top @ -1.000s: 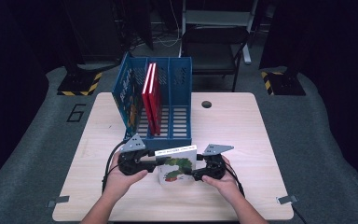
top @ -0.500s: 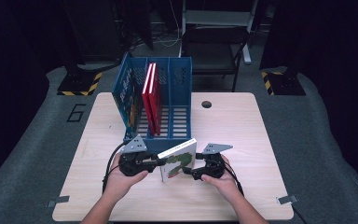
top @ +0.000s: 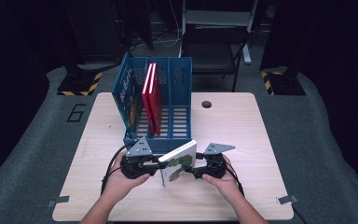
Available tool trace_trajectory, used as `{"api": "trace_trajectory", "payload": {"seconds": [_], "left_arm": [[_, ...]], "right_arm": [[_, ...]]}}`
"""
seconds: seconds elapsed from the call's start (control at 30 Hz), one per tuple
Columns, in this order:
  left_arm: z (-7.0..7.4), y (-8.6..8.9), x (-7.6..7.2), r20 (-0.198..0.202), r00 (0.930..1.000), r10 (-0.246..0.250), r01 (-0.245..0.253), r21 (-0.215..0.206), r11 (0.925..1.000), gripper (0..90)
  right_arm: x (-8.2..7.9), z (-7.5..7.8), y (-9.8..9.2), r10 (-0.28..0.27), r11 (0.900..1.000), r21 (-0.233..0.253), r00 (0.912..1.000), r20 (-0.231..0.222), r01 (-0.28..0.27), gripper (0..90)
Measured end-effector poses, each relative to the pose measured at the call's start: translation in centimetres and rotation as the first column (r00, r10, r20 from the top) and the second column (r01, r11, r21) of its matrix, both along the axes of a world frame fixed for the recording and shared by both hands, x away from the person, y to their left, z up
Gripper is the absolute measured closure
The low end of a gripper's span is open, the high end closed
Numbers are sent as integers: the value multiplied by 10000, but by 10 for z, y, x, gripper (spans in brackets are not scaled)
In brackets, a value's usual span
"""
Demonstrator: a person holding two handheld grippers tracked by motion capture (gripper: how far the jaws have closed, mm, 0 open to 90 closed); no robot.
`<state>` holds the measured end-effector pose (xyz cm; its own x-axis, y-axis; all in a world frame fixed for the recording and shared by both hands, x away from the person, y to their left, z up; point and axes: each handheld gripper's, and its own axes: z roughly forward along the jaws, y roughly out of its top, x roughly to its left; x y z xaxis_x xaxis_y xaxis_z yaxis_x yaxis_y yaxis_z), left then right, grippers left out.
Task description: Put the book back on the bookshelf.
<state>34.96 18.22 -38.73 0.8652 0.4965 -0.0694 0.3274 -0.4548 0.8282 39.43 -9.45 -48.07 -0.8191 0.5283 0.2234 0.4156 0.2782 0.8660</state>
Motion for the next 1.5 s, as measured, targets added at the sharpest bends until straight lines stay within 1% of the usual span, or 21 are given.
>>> {"api": "trace_trajectory", "payload": {"seconds": [0.07,0.1,0.13,0.2,0.3,0.33,0.37,0.4,0.5,0.53,0.7,0.8,0.83,0.87,0.9,1.0,1.07,1.17,1.27,1.37,1.5], "left_arm": [[4,-3,0,33,10000,-2,2,155,9999,705],[5,-5,1,152,9997,172,-174,112,9998,695],[8,-5,3,32,10000,80,-81,166,9998,694],[11,-9,5,-54,9996,275,-275,26,9996,687],[14,-17,9,-373,9990,240,-241,0,9997,689],[15,-20,10,-313,9993,182,-178,117,9998,685],[14,-24,11,-428,9990,117,-111,138,9998,684],[15,-29,13,-436,9989,155,-139,376,9992,682],[16,-37,17,-464,9988,151,-119,684,9976,682],[15,-40,18,-519,9985,159,-123,676,9976,681],[16,-51,23,-584,9981,176,-115,1044,9945,676],[17,-56,26,-559,9981,267,-195,1261,9918,691],[17,-57,26,-672,9972,317,-231,1257,9918,697],[17,-57,26,-630,9975,323,-229,1447,9892,706],[18,-58,27,-641,9974,334,-238,1444,9892,710],[20,-59,26,-493,9977,462,-370,1727,9843,740],[20,-58,26,-568,9972,495,-392,1704,9846,742],[21,-55,25,-577,9980,247,-150,1625,9866,744],[24,-48,24,-627,9980,33,56,1418,9899,745],[29,-40,21,-576,9981,-214,270,984,9948,745],[33,-31,16,-424,9979,-490,520,735,9959,744]], "right_arm": [[-1,1,0,-13,10000,12,10000,42,13,293],[-2,1,0,-59,10000,-2,10000,28,59,293],[-2,1,0,-50,10000,9,10000,48,50,293],[-2,1,0,-46,10000,10,10000,50,46,293],[-2,2,0,-56,10000,1,10000,57,56,293],[-2,2,0,-42,10000,12,10000,46,41,293],[-2,2,0,-26,10000,11,10000,54,26,293],[-2,2,0,-40,10000,40,10000,70,40,293],[-2,2,0,-26,10000,32,10000,61,26,293],[-2,2,0,-34,10000,11,10000,80,34,293],[-2,2,-1,-22,10000,0,10000,80,22,293],[-2,2,-1,-23,10000,2,10000,82,23,293],[-2,2,-1,-25,10000,4,10000,77,25,293],[-2,2,-1,-24,10000,2,10000,81,24,292],[-3,2,-1,-27,10000,0,10000,81,27,293],[-3,2,-1,-25,10000,43,10000,74,24,298],[-3,2,-1,-17,10000,27,10000,82,17,301],[-3,1,0,29,10000,15,10000,87,-29,295],[-4,1,0,123,9999,62,9999,77,-124,280],[-4,2,0,257,9994,240,9996,91,-259,259],[-5,2,1,530,9981,319,9986,69,-532,245]]}}
